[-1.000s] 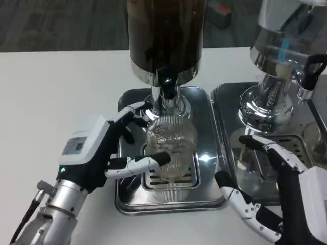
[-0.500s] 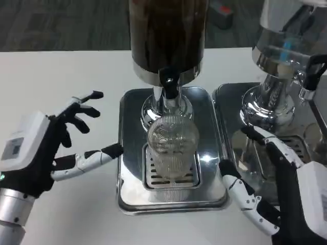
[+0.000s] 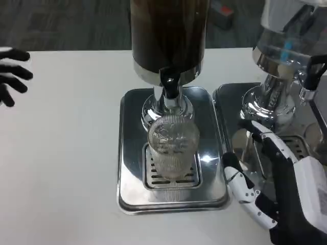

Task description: Grasp the cup under the faucet to collect the drink, then remove the cup.

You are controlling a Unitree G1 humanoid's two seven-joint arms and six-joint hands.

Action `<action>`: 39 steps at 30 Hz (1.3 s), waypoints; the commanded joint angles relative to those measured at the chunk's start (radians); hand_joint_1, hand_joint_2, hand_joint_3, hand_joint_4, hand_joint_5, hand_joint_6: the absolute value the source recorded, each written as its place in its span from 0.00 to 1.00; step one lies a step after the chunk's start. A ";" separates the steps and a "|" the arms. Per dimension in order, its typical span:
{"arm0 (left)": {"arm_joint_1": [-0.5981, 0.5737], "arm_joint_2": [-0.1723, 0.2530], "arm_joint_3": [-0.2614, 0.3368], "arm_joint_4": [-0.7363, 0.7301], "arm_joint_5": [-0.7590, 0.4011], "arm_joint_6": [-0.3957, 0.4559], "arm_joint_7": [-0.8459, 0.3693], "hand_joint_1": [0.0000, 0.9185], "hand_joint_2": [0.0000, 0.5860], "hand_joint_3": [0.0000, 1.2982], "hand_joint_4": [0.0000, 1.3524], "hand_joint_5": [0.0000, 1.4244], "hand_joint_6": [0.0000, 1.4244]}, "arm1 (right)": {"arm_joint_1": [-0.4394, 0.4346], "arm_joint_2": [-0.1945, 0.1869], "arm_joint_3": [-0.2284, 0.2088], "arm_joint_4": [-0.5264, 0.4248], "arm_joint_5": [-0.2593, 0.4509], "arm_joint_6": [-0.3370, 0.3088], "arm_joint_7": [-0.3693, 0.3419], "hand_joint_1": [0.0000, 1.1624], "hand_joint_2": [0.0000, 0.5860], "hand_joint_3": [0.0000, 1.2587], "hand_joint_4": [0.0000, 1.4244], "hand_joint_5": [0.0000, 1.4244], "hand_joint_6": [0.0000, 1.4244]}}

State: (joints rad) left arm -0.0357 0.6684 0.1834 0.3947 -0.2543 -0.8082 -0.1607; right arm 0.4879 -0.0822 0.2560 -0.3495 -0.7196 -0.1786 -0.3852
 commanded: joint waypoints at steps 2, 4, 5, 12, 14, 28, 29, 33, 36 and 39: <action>-0.103 0.030 0.054 -0.026 -0.316 0.177 -0.377 0.00 0.10 0.36 0.35 0.37 0.43 | -0.018 -0.004 -0.006 0.010 0.018 0.007 0.022 0.21 0.60 0.20 0.16 0.17 0.24; -0.143 0.031 0.071 -0.036 -0.411 0.281 -0.510 0.00 0.07 0.35 0.32 0.34 0.37 | -0.022 -0.003 -0.009 0.014 0.024 0.008 0.025 0.18 0.62 0.20 0.15 0.17 0.23; -0.159 0.033 0.077 -0.037 -0.443 0.331 -0.565 0.00 0.06 0.34 0.30 0.32 0.35 | -0.023 -0.002 -0.009 0.016 0.025 0.008 0.026 0.18 0.62 0.20 0.15 0.17 0.23; -0.300 0.029 0.085 -0.009 -0.545 0.708 -0.877 0.00 0.05 0.25 0.21 0.23 0.25 | -0.026 0.007 -0.011 0.032 0.037 0.011 0.024 0.16 0.64 0.20 0.15 0.17 0.21; -0.336 0.014 0.075 -0.008 -0.551 0.788 -0.928 0.00 0.05 0.23 0.18 0.20 0.22 | -0.025 0.010 -0.011 0.035 0.040 0.013 0.022 0.15 0.65 0.20 0.14 0.17 0.20; -0.461 -0.102 0.036 -0.008 -0.444 0.910 -1.023 0.00 0.05 0.19 0.10 0.13 0.12 | -0.020 0.031 -0.010 0.054 0.052 0.013 0.014 0.07 0.64 0.21 0.14 0.15 0.17; -0.466 -0.113 0.026 -0.011 -0.433 0.907 -1.022 0.00 0.05 0.19 0.10 0.13 0.12 | -0.020 0.032 -0.010 0.055 0.053 0.012 0.014 0.05 0.64 0.21 0.14 0.15 0.17; -0.481 -0.154 0.001 -0.009 -0.392 0.895 -1.019 0.00 0.05 0.18 0.10 0.12 0.12 | -0.022 0.038 -0.008 0.059 0.053 0.013 0.012 0.02 0.62 0.21 0.14 0.15 0.17; -0.491 -0.180 -0.006 0.001 -0.362 0.877 -1.012 0.00 0.05 0.18 0.10 0.12 0.12 | -0.021 0.043 -0.006 0.063 0.053 0.013 0.009 0.00 0.60 0.20 0.14 0.15 0.17; -0.497 -0.201 -0.008 0.006 -0.333 0.853 -1.002 0.00 0.06 0.18 0.10 0.12 0.12 | -0.017 0.046 -0.006 0.065 0.053 0.011 0.006 0.00 0.59 0.20 0.14 0.14 0.16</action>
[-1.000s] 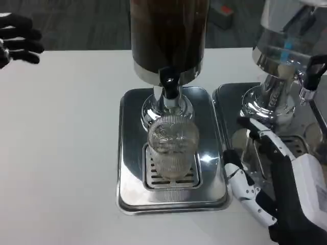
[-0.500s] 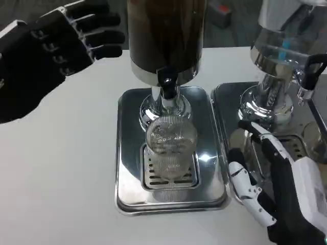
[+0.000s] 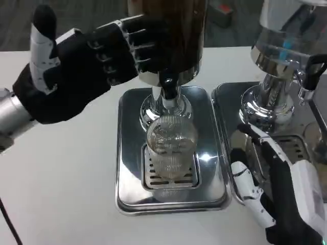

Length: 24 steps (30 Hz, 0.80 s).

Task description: Grasp the cup under the faucet to collect the drink, then remove the cup.

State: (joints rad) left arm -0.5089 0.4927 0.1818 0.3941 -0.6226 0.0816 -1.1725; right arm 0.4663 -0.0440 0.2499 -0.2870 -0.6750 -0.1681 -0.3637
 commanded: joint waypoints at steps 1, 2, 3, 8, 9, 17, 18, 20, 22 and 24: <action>-0.025 -0.032 -0.007 0.007 0.045 -0.048 0.014 0.00 0.06 0.18 0.10 0.12 0.12 | 0.006 0.010 0.001 0.002 0.008 0.000 -0.016 0.00 0.59 0.20 0.14 0.14 0.16; -0.027 -0.039 -0.007 0.007 0.053 -0.057 0.020 0.00 0.06 0.18 0.10 0.12 0.12 | 0.008 0.011 0.001 0.002 0.007 0.000 -0.017 0.00 0.59 0.20 0.13 0.14 0.16; -0.027 -0.046 -0.006 0.008 0.061 -0.068 0.026 0.00 0.06 0.18 0.10 0.12 0.12 | 0.009 0.011 0.001 0.001 0.006 0.000 -0.018 0.00 0.60 0.20 0.13 0.14 0.16; -0.023 -0.075 -0.012 0.005 0.097 -0.118 0.049 0.00 0.07 0.18 0.10 0.12 0.12 | 0.016 0.015 0.002 -0.001 0.006 0.002 -0.022 0.00 0.59 0.20 0.13 0.14 0.16; -0.022 -0.081 -0.015 0.006 0.107 -0.129 0.053 0.00 0.07 0.18 0.10 0.12 0.12 | 0.017 0.015 0.002 -0.001 0.006 0.002 -0.022 0.00 0.59 0.20 0.13 0.14 0.16; -0.028 -0.109 -0.033 0.038 0.155 -0.189 0.063 0.00 0.08 0.18 0.09 0.11 0.11 | 0.022 0.020 0.005 -0.002 0.002 0.000 -0.032 0.00 0.58 0.19 0.13 0.14 0.16; -0.030 -0.112 -0.035 0.045 0.158 -0.194 0.063 0.00 0.08 0.18 0.09 0.11 0.11 | 0.022 0.020 0.005 -0.001 0.002 0.000 -0.033 0.00 0.58 0.19 0.13 0.14 0.16; -0.034 -0.116 -0.037 0.058 0.163 -0.202 0.061 0.00 0.08 0.18 0.09 0.11 0.11 | 0.022 0.021 0.007 -0.001 0.001 0.000 -0.037 0.00 0.58 0.19 0.13 0.14 0.16; -0.042 -0.121 -0.040 0.080 0.171 -0.212 0.056 0.00 0.08 0.18 0.09 0.11 0.11 | 0.024 0.021 0.007 -0.002 0.002 -0.003 -0.041 0.00 0.58 0.19 0.13 0.14 0.17; -0.048 -0.124 -0.041 0.098 0.174 -0.220 0.052 0.00 0.08 0.18 0.09 0.12 0.11 | 0.026 0.021 0.006 -0.002 0.003 -0.004 -0.043 0.00 0.58 0.19 0.13 0.14 0.17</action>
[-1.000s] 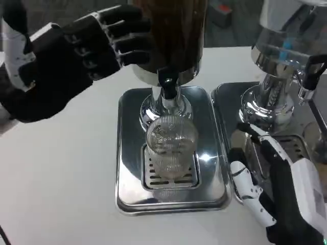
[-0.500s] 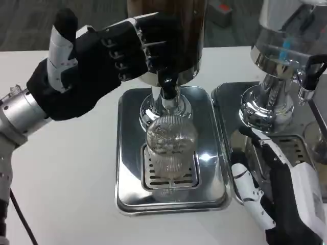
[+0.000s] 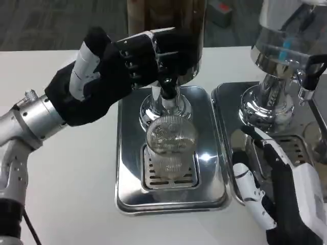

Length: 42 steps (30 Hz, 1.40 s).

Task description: Grasp the cup under the faucet to collect the drink, then remove the cup.

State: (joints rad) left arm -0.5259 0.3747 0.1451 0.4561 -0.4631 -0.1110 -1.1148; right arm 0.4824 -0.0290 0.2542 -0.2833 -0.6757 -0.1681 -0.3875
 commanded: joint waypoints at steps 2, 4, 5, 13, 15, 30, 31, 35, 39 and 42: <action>-0.038 -0.010 -0.006 0.056 0.017 -0.035 -0.010 0.00 0.08 0.18 0.09 0.12 0.12 | 0.011 0.006 0.000 -0.005 0.005 -0.004 -0.020 0.00 0.58 0.19 0.13 0.15 0.17; -0.043 -0.012 -0.009 0.072 0.021 -0.045 -0.014 0.00 0.08 0.18 0.09 0.12 0.12 | 0.011 0.005 -0.002 -0.004 0.008 -0.006 -0.020 0.00 0.58 0.19 0.13 0.15 0.17; -0.045 -0.013 -0.010 0.077 0.021 -0.049 -0.016 0.00 0.08 0.18 0.10 0.12 0.12 | 0.011 0.005 -0.002 -0.003 0.008 -0.006 -0.020 0.00 0.58 0.19 0.13 0.15 0.17; -0.052 -0.016 -0.018 0.106 0.038 -0.104 -0.024 0.00 0.08 0.19 0.11 0.12 0.12 | 0.000 0.001 0.003 0.006 0.022 -0.010 -0.009 0.00 0.58 0.18 0.13 0.15 0.17; -0.053 -0.017 -0.019 0.112 0.048 -0.120 -0.027 0.00 0.08 0.19 0.11 0.13 0.12 | -0.003 0.000 0.004 0.010 0.028 -0.011 -0.005 0.00 0.58 0.18 0.13 0.15 0.18; -0.045 -0.025 -0.033 0.172 0.094 -0.240 -0.030 0.00 0.09 0.20 0.12 0.13 0.14 | -0.020 -0.018 0.008 0.016 0.047 -0.007 0.016 0.00 0.56 0.16 0.13 0.15 0.18; -0.044 -0.025 -0.034 0.173 0.095 -0.248 -0.030 0.00 0.09 0.20 0.12 0.13 0.14 | -0.019 -0.019 0.008 0.015 0.048 -0.007 0.017 0.00 0.58 0.16 0.13 0.16 0.18; -0.037 -0.025 -0.037 0.169 0.093 -0.268 -0.030 0.00 0.09 0.21 0.12 0.13 0.14 | -0.012 -0.018 0.009 0.010 0.046 -0.003 0.017 0.00 0.58 0.16 0.13 0.16 0.18; -0.032 -0.026 -0.040 0.170 0.093 -0.284 -0.028 0.00 0.09 0.21 0.12 0.14 0.14 | -0.006 -0.018 0.009 0.004 0.046 0.000 0.020 0.00 0.58 0.16 0.13 0.16 0.18; -0.026 -0.026 -0.044 0.167 0.095 -0.299 -0.028 0.00 0.09 0.21 0.12 0.14 0.14 | -0.001 -0.019 0.008 -0.003 0.049 0.000 0.027 0.00 0.58 0.16 0.13 0.15 0.18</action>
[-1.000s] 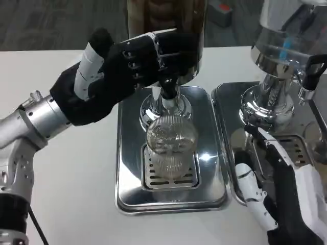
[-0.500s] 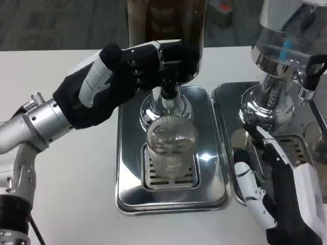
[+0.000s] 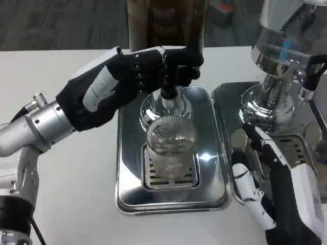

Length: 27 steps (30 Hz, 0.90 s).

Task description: Grasp the cup under the faucet to collect the drink, then remove the cup.

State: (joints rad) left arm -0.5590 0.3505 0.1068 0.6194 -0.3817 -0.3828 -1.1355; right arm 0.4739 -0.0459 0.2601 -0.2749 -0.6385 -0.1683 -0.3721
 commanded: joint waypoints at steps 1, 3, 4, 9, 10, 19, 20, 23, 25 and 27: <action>0.008 -0.002 -0.007 0.004 0.015 -0.033 -0.007 0.00 0.09 0.21 0.12 0.14 0.14 | 0.008 -0.002 0.001 -0.013 0.013 0.001 0.014 0.00 0.58 0.16 0.13 0.15 0.18; 0.010 -0.001 -0.009 0.005 0.017 -0.042 -0.006 0.00 0.09 0.21 0.13 0.14 0.15 | 0.008 -0.002 -0.001 -0.015 0.015 0.001 0.017 0.00 0.58 0.16 0.13 0.15 0.18; 0.011 -0.001 -0.010 0.006 0.018 -0.047 -0.006 0.00 0.09 0.21 0.13 0.14 0.15 | 0.007 -0.003 -0.001 -0.015 0.016 0.001 0.019 0.00 0.58 0.16 0.13 0.15 0.18; 0.015 0.002 -0.015 0.009 0.030 -0.084 -0.003 0.00 0.10 0.21 0.13 0.14 0.15 | 0.004 -0.006 -0.004 -0.016 0.020 0.001 0.027 0.01 0.58 0.16 0.12 0.15 0.18; 0.015 0.003 -0.017 0.012 0.033 -0.088 -0.003 0.00 0.10 0.21 0.13 0.14 0.15 | 0.003 -0.006 -0.004 -0.015 0.021 0.001 0.029 0.02 0.58 0.16 0.12 0.15 0.18; 0.022 0.013 -0.027 0.034 0.068 -0.152 -0.008 0.00 0.10 0.21 0.13 0.14 0.15 | -0.004 -0.014 -0.009 -0.018 0.031 -0.002 0.048 0.04 0.55 0.14 0.11 0.13 0.18; 0.022 0.014 -0.029 0.037 0.071 -0.160 -0.006 0.00 0.10 0.21 0.13 0.14 0.15 | -0.005 -0.014 -0.009 -0.019 0.031 -0.001 0.052 0.04 0.54 0.14 0.11 0.12 0.18; 0.021 0.020 -0.035 0.047 0.087 -0.191 0.001 0.00 0.10 0.21 0.12 0.14 0.15 | -0.012 -0.018 -0.010 -0.019 0.034 0.002 0.068 0.05 0.49 0.13 0.09 0.11 0.17; 0.020 0.022 -0.037 0.055 0.095 -0.208 0.005 0.00 0.11 0.21 0.12 0.14 0.15 | -0.016 -0.020 -0.011 -0.019 0.038 0.004 0.079 0.04 0.47 0.12 0.09 0.10 0.16; 0.020 0.025 -0.040 0.060 0.103 -0.227 0.010 0.00 0.11 0.21 0.12 0.14 0.15 | -0.020 -0.022 -0.011 -0.018 0.041 0.005 0.089 0.04 0.46 0.11 0.08 0.09 0.16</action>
State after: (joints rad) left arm -0.5518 0.3645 0.0840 0.6622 -0.3047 -0.5873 -1.1195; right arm 0.4594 -0.0606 0.2509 -0.2819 -0.6030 -0.1681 -0.2924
